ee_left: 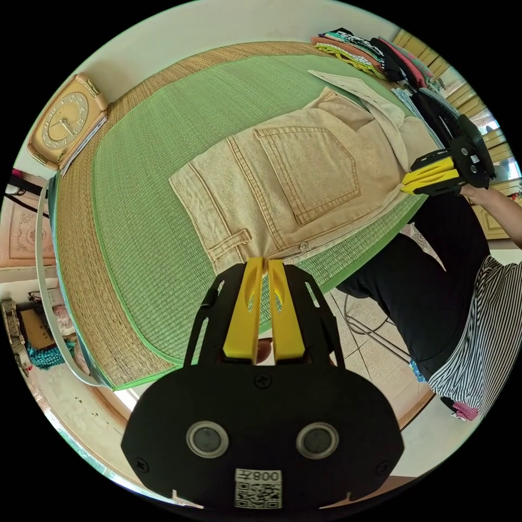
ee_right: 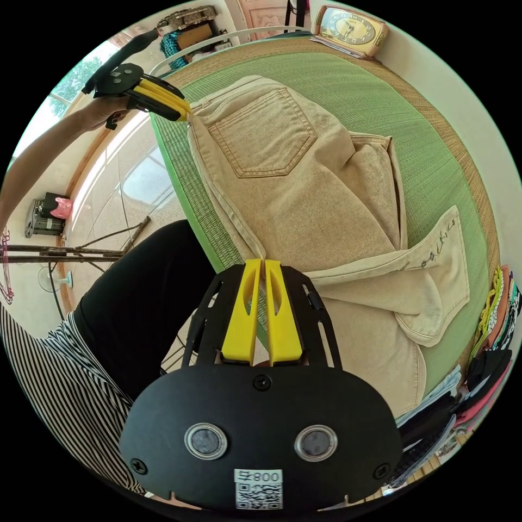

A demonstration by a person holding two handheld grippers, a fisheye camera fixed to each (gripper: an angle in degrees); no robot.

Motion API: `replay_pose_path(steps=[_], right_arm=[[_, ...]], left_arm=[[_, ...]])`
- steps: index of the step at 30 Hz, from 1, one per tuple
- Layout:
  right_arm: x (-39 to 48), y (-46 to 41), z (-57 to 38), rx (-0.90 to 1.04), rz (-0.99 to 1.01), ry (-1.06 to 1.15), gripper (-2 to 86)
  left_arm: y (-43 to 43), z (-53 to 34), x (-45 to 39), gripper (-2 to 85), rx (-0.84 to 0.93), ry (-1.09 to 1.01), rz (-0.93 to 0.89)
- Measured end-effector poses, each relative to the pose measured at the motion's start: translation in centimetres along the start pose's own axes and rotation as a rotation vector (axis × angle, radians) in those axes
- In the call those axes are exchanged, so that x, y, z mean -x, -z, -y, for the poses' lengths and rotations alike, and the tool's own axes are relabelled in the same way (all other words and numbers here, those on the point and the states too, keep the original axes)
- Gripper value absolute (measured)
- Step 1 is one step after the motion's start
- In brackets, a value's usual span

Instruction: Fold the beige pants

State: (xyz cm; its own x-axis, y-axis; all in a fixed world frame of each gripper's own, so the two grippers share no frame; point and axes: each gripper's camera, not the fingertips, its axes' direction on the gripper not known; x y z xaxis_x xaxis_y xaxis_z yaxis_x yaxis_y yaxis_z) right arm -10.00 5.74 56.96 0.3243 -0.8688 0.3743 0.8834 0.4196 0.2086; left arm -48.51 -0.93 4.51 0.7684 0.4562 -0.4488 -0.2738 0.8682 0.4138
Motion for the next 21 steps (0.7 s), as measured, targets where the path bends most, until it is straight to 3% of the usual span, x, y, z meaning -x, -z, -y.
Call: replay_pose_path(steps=[11, 21], right_arm=[[-1.9, 0.5, -1.5, -0.051, -0.025, -0.009, 1.8], [-3.5, 2.1, -2.8, -0.088, 0.035, -0.053, 2.3]], left_arm=[[1.5, -7.2, 4.9, 1.0, -0.094, 0.174, -0.172], [3.1, -11.9, 4.1, 1.3, -0.356, 0.236, -0.346]])
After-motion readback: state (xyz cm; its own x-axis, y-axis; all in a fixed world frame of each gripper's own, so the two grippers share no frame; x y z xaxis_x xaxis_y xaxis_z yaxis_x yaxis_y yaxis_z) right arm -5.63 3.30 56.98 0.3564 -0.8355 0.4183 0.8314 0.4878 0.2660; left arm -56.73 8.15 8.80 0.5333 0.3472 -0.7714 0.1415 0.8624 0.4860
